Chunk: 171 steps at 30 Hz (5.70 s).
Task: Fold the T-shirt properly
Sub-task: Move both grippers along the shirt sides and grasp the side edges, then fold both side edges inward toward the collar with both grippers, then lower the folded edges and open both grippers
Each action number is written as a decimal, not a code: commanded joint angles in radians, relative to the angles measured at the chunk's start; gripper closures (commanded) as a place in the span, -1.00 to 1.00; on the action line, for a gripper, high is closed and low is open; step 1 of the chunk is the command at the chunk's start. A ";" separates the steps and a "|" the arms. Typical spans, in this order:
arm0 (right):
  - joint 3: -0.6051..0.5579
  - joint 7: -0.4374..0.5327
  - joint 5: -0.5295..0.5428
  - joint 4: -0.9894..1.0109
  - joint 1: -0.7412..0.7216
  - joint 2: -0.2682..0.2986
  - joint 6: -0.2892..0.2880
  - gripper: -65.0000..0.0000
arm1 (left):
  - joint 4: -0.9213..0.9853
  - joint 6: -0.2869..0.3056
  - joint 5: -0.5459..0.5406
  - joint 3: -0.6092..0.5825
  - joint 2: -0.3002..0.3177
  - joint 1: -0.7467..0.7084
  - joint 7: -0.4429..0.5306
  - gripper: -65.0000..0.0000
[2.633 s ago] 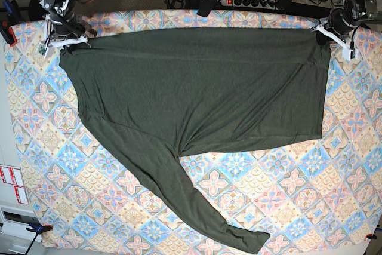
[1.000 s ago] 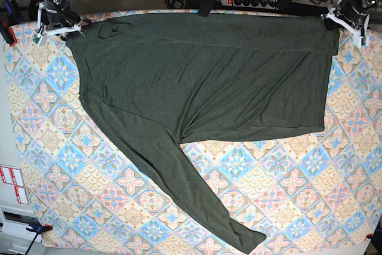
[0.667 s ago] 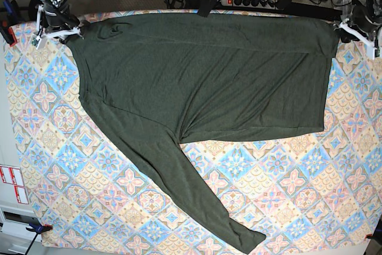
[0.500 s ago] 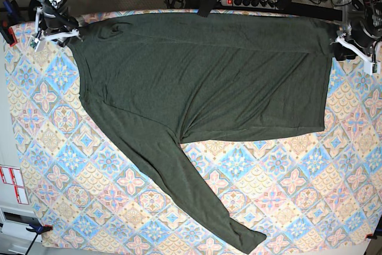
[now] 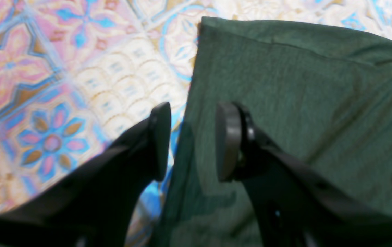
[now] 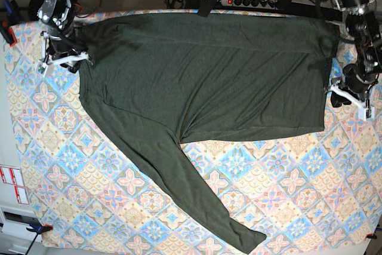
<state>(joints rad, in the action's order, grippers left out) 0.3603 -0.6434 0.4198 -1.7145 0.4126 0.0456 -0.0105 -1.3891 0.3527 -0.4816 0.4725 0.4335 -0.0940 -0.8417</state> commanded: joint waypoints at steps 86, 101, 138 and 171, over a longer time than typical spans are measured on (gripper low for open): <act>-0.470 -0.048 -0.002 0.577 -0.588 0.293 -0.010 0.12 | 0.130 -0.063 0.234 -0.185 -0.095 0.049 0.215 1.00; -0.468 0.015 0.003 0.716 -0.584 0.293 -0.142 0.30 | 0.130 -0.063 0.234 -0.185 -0.100 0.047 0.215 1.00; -0.148 -0.080 0.008 -0.023 -0.024 0.290 -0.144 1.00 | -0.387 -0.063 0.235 -0.053 -0.094 -0.284 0.221 1.00; -0.146 -0.089 0.001 -0.054 0.133 0.290 -0.144 1.00 | -0.212 -0.063 0.245 -0.053 -0.037 -0.376 0.224 1.00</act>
<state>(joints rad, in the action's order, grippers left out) 0.2073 -0.7486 0.4232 -1.7535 0.5430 0.3191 -0.1566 -1.5841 0.2932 -0.2386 0.4099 0.3748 -0.4667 -0.6304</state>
